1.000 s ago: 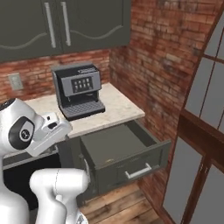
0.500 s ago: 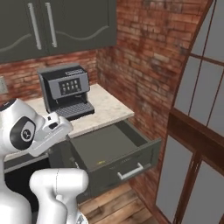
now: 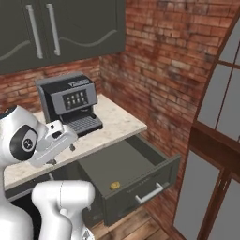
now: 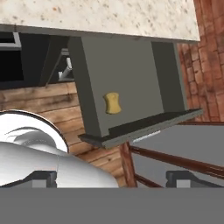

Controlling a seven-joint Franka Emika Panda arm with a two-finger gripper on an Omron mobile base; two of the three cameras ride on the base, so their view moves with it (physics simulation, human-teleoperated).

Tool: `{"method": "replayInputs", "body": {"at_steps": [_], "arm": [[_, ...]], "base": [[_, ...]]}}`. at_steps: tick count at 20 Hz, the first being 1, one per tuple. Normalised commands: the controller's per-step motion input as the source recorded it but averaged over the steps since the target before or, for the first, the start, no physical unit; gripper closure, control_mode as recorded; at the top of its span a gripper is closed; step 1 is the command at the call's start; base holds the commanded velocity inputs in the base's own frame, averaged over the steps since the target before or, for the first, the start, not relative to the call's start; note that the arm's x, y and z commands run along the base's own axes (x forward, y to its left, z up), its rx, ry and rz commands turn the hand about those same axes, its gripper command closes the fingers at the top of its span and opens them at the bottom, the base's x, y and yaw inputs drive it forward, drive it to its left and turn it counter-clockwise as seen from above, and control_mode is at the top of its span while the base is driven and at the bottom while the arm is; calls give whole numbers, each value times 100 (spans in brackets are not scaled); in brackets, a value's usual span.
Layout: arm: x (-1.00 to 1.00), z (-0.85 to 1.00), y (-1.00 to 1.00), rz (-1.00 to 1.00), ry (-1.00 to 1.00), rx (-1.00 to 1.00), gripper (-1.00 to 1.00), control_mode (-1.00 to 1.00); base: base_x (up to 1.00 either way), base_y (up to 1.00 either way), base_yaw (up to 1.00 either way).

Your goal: Restock the sink supplies by placing the sponge and soap dispenser on the counter and next to the sink. Make sure the soap dispenser is upright.

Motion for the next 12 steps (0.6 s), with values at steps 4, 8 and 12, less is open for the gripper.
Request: {"method": "replayInputs", "body": {"at_steps": [4, 8, 12], "arm": [[0, 0, 0, 0, 0, 0, -100, 100], [2, -24, -57, 0, 0, 16, -100, -100], [24, -55, -84, 0, 0, 21, -100, -100]], "base": [[18, -14, -6], [0, 0, 0], [0, 0, 0]]}}
